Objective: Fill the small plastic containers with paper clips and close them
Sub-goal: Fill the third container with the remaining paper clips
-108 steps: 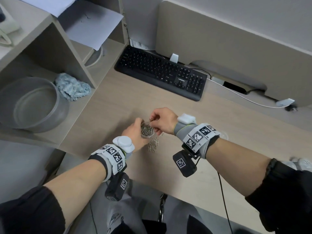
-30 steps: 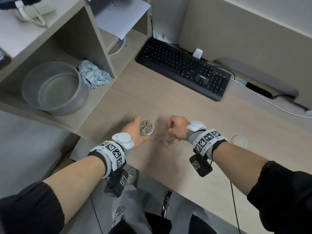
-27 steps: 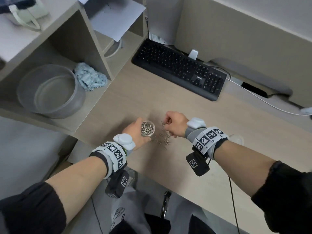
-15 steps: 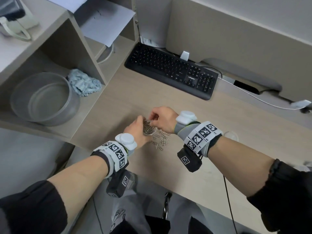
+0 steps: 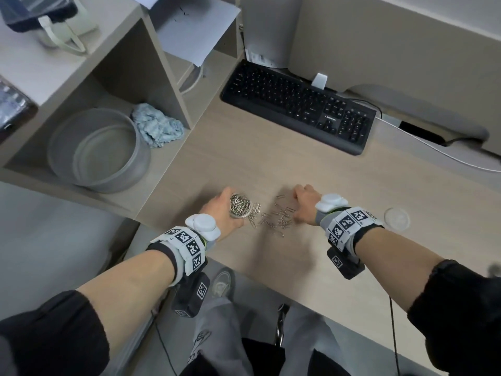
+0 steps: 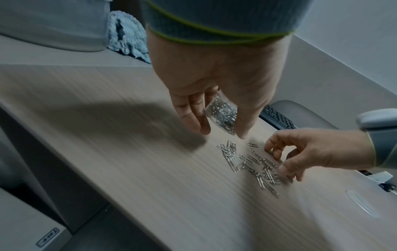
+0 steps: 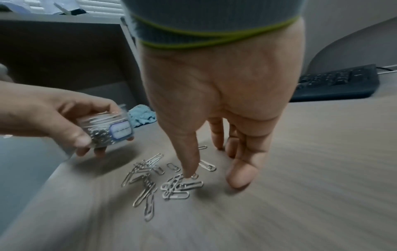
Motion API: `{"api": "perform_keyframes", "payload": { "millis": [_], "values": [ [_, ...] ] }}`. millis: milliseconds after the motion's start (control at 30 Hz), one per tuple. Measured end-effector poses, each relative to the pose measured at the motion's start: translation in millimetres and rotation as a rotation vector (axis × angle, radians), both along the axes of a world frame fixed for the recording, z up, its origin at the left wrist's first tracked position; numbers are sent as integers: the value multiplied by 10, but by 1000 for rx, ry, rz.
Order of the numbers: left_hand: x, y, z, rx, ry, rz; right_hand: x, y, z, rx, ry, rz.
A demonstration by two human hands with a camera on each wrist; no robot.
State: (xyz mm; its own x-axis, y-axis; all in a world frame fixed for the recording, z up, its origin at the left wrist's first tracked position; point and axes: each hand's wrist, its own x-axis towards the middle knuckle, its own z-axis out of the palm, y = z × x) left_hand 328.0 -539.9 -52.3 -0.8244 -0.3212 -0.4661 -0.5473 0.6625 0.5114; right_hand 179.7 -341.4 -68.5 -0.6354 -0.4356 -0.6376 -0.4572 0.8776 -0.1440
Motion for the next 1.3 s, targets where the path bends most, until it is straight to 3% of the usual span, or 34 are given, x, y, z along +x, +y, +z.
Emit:
{"api": "perform_keyframes", "payload": {
  "millis": [167,300,733,1067,1167,1300],
  "values": [
    [72,-67,-65,11,5,18,156,-53,-92,-11,7,152],
    [65,-72,-99,7,-5,22,137,-132,-108,-40,71,140],
    [23,61,-129,3,-15,-1,148,-129,-204,-134,50,160],
    [-60,138,-141,6,-2,-13,156,-171,-160,-55,-44,143],
    [-75,182,-145,11,-3,-20,129,-101,-89,-138,-106,24],
    [-134,250,-131,14,-2,-47,79,-28,113,-338,-229,-295]
  ]
}}
